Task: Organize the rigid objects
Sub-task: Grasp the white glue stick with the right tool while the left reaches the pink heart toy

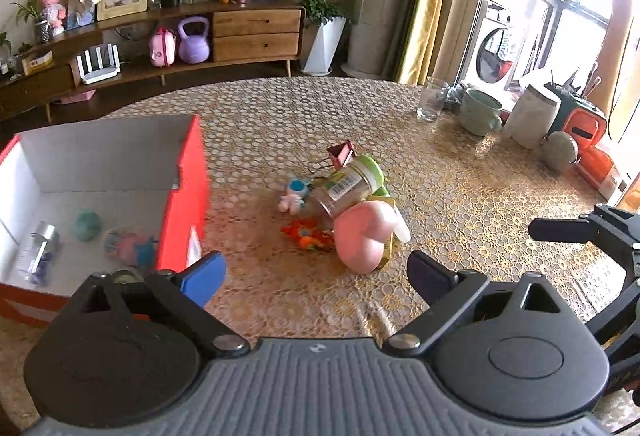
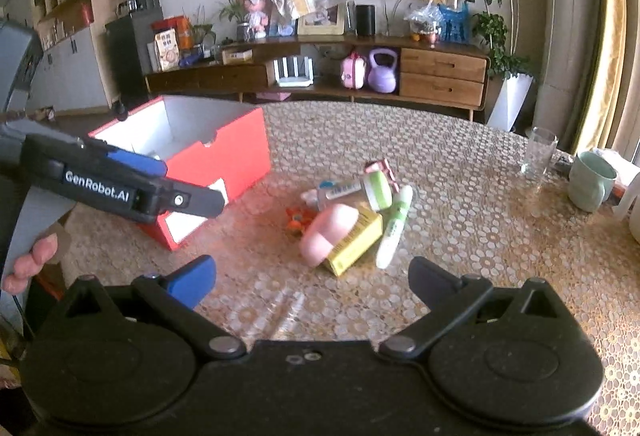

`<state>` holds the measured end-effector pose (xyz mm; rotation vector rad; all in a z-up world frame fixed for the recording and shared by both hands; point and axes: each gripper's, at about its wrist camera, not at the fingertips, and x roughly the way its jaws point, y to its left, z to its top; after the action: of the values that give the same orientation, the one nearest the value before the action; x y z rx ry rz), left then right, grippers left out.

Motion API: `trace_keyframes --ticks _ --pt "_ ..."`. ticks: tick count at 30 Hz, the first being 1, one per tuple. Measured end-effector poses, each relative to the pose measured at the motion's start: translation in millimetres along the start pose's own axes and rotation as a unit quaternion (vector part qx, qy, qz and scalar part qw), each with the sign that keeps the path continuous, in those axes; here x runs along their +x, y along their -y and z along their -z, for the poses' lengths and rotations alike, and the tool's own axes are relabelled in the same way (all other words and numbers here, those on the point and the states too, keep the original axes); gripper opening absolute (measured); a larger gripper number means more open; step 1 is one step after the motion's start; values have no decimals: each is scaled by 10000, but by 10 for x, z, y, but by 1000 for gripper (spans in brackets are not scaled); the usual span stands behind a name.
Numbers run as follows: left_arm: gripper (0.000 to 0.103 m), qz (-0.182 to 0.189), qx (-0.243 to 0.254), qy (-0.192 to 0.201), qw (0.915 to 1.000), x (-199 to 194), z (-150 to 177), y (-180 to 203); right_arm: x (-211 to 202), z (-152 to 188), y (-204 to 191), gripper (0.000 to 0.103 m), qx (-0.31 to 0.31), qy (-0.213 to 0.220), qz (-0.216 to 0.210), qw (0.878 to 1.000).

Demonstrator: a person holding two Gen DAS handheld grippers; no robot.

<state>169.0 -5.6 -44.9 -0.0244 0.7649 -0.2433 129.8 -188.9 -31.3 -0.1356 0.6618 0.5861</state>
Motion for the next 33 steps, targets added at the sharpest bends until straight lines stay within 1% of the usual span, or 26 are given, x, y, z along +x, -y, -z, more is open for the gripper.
trace_keyframes --ticks 5,10,13,15,19,23,25,29,31,33 --pt "98 -39 7 -42 10000 230 -38 122 153 4 219 102 130 -29 208 9997" --pt "98 -166 210 36 9996 469 -59 265 330 -97 582 102 299 -59 483 9984" --pt "98 -113 213 -7 9997 629 -76 298 460 -168 776 102 427 -93 588 9973" --pt "98 -112 169 -54 9998 738 -82 309 558 -196 877 100 490 -156 659 9965" --pt "98 -42 90 -117 9999 933 -88 301 790 -240 1008 99 596 -282 745 9950" --pt "98 18 -35 -182 9998 1083 -62 260 1048 -270 1100 91 740 -453 749 9934" --pt "98 45 -40 -205 9998 1149 -33 249 1182 -282 1127 91 852 -534 699 9925" --pt "98 16 18 -248 9997 1236 -21 252 1401 -326 1130 84 852 -660 701 9917" --pt "97 57 -25 -295 9995 1273 -12 224 1494 -337 1126 82 887 -727 689 9910" --pt "97 137 -95 -295 9994 1290 -6 194 1587 -350 1129 77 942 -795 692 9900"
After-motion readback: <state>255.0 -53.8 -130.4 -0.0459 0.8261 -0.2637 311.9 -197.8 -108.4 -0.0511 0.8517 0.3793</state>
